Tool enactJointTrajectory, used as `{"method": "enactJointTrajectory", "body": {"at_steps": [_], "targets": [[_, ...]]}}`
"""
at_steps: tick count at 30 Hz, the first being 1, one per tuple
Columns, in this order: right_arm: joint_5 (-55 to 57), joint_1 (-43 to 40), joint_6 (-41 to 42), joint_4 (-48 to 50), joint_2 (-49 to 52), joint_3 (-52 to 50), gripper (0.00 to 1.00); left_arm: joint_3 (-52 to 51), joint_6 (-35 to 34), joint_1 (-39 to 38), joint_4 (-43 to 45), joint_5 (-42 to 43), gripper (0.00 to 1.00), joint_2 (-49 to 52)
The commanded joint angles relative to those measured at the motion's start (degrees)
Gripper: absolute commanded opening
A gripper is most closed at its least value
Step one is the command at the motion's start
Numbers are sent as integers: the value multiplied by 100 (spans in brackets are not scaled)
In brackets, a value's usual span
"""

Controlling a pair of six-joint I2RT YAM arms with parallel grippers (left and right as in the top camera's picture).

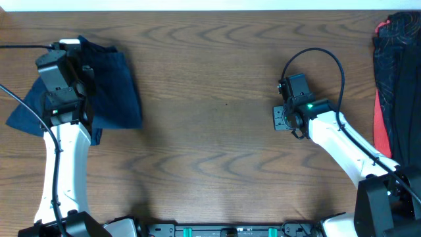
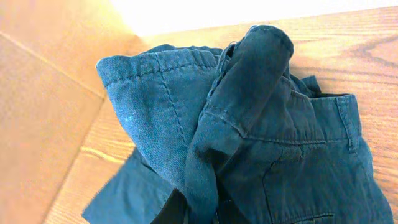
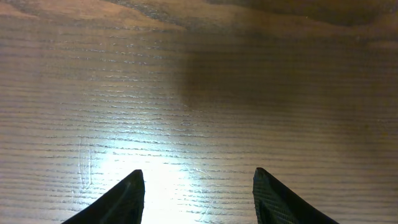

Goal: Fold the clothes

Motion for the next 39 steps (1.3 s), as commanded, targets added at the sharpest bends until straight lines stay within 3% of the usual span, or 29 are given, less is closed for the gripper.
{"method": "enactJointTrajectory", "body": {"at_steps": [1, 17, 38, 39], "targets": [[83, -59, -66, -4, -22, 15, 55, 11, 289, 39, 136, -177, 6, -223], [85, -59, -66, -15, -22, 15, 55, 66, 286, 308, 391, -153, 6, -671], [83, -59, -66, -63, -22, 15, 56, 66, 262, 1604, 1598, -151, 6, 1412], [83, -59, -66, -76, -22, 15, 56, 66, 227, 1637, 1635, -149, 11, 1506]]}}
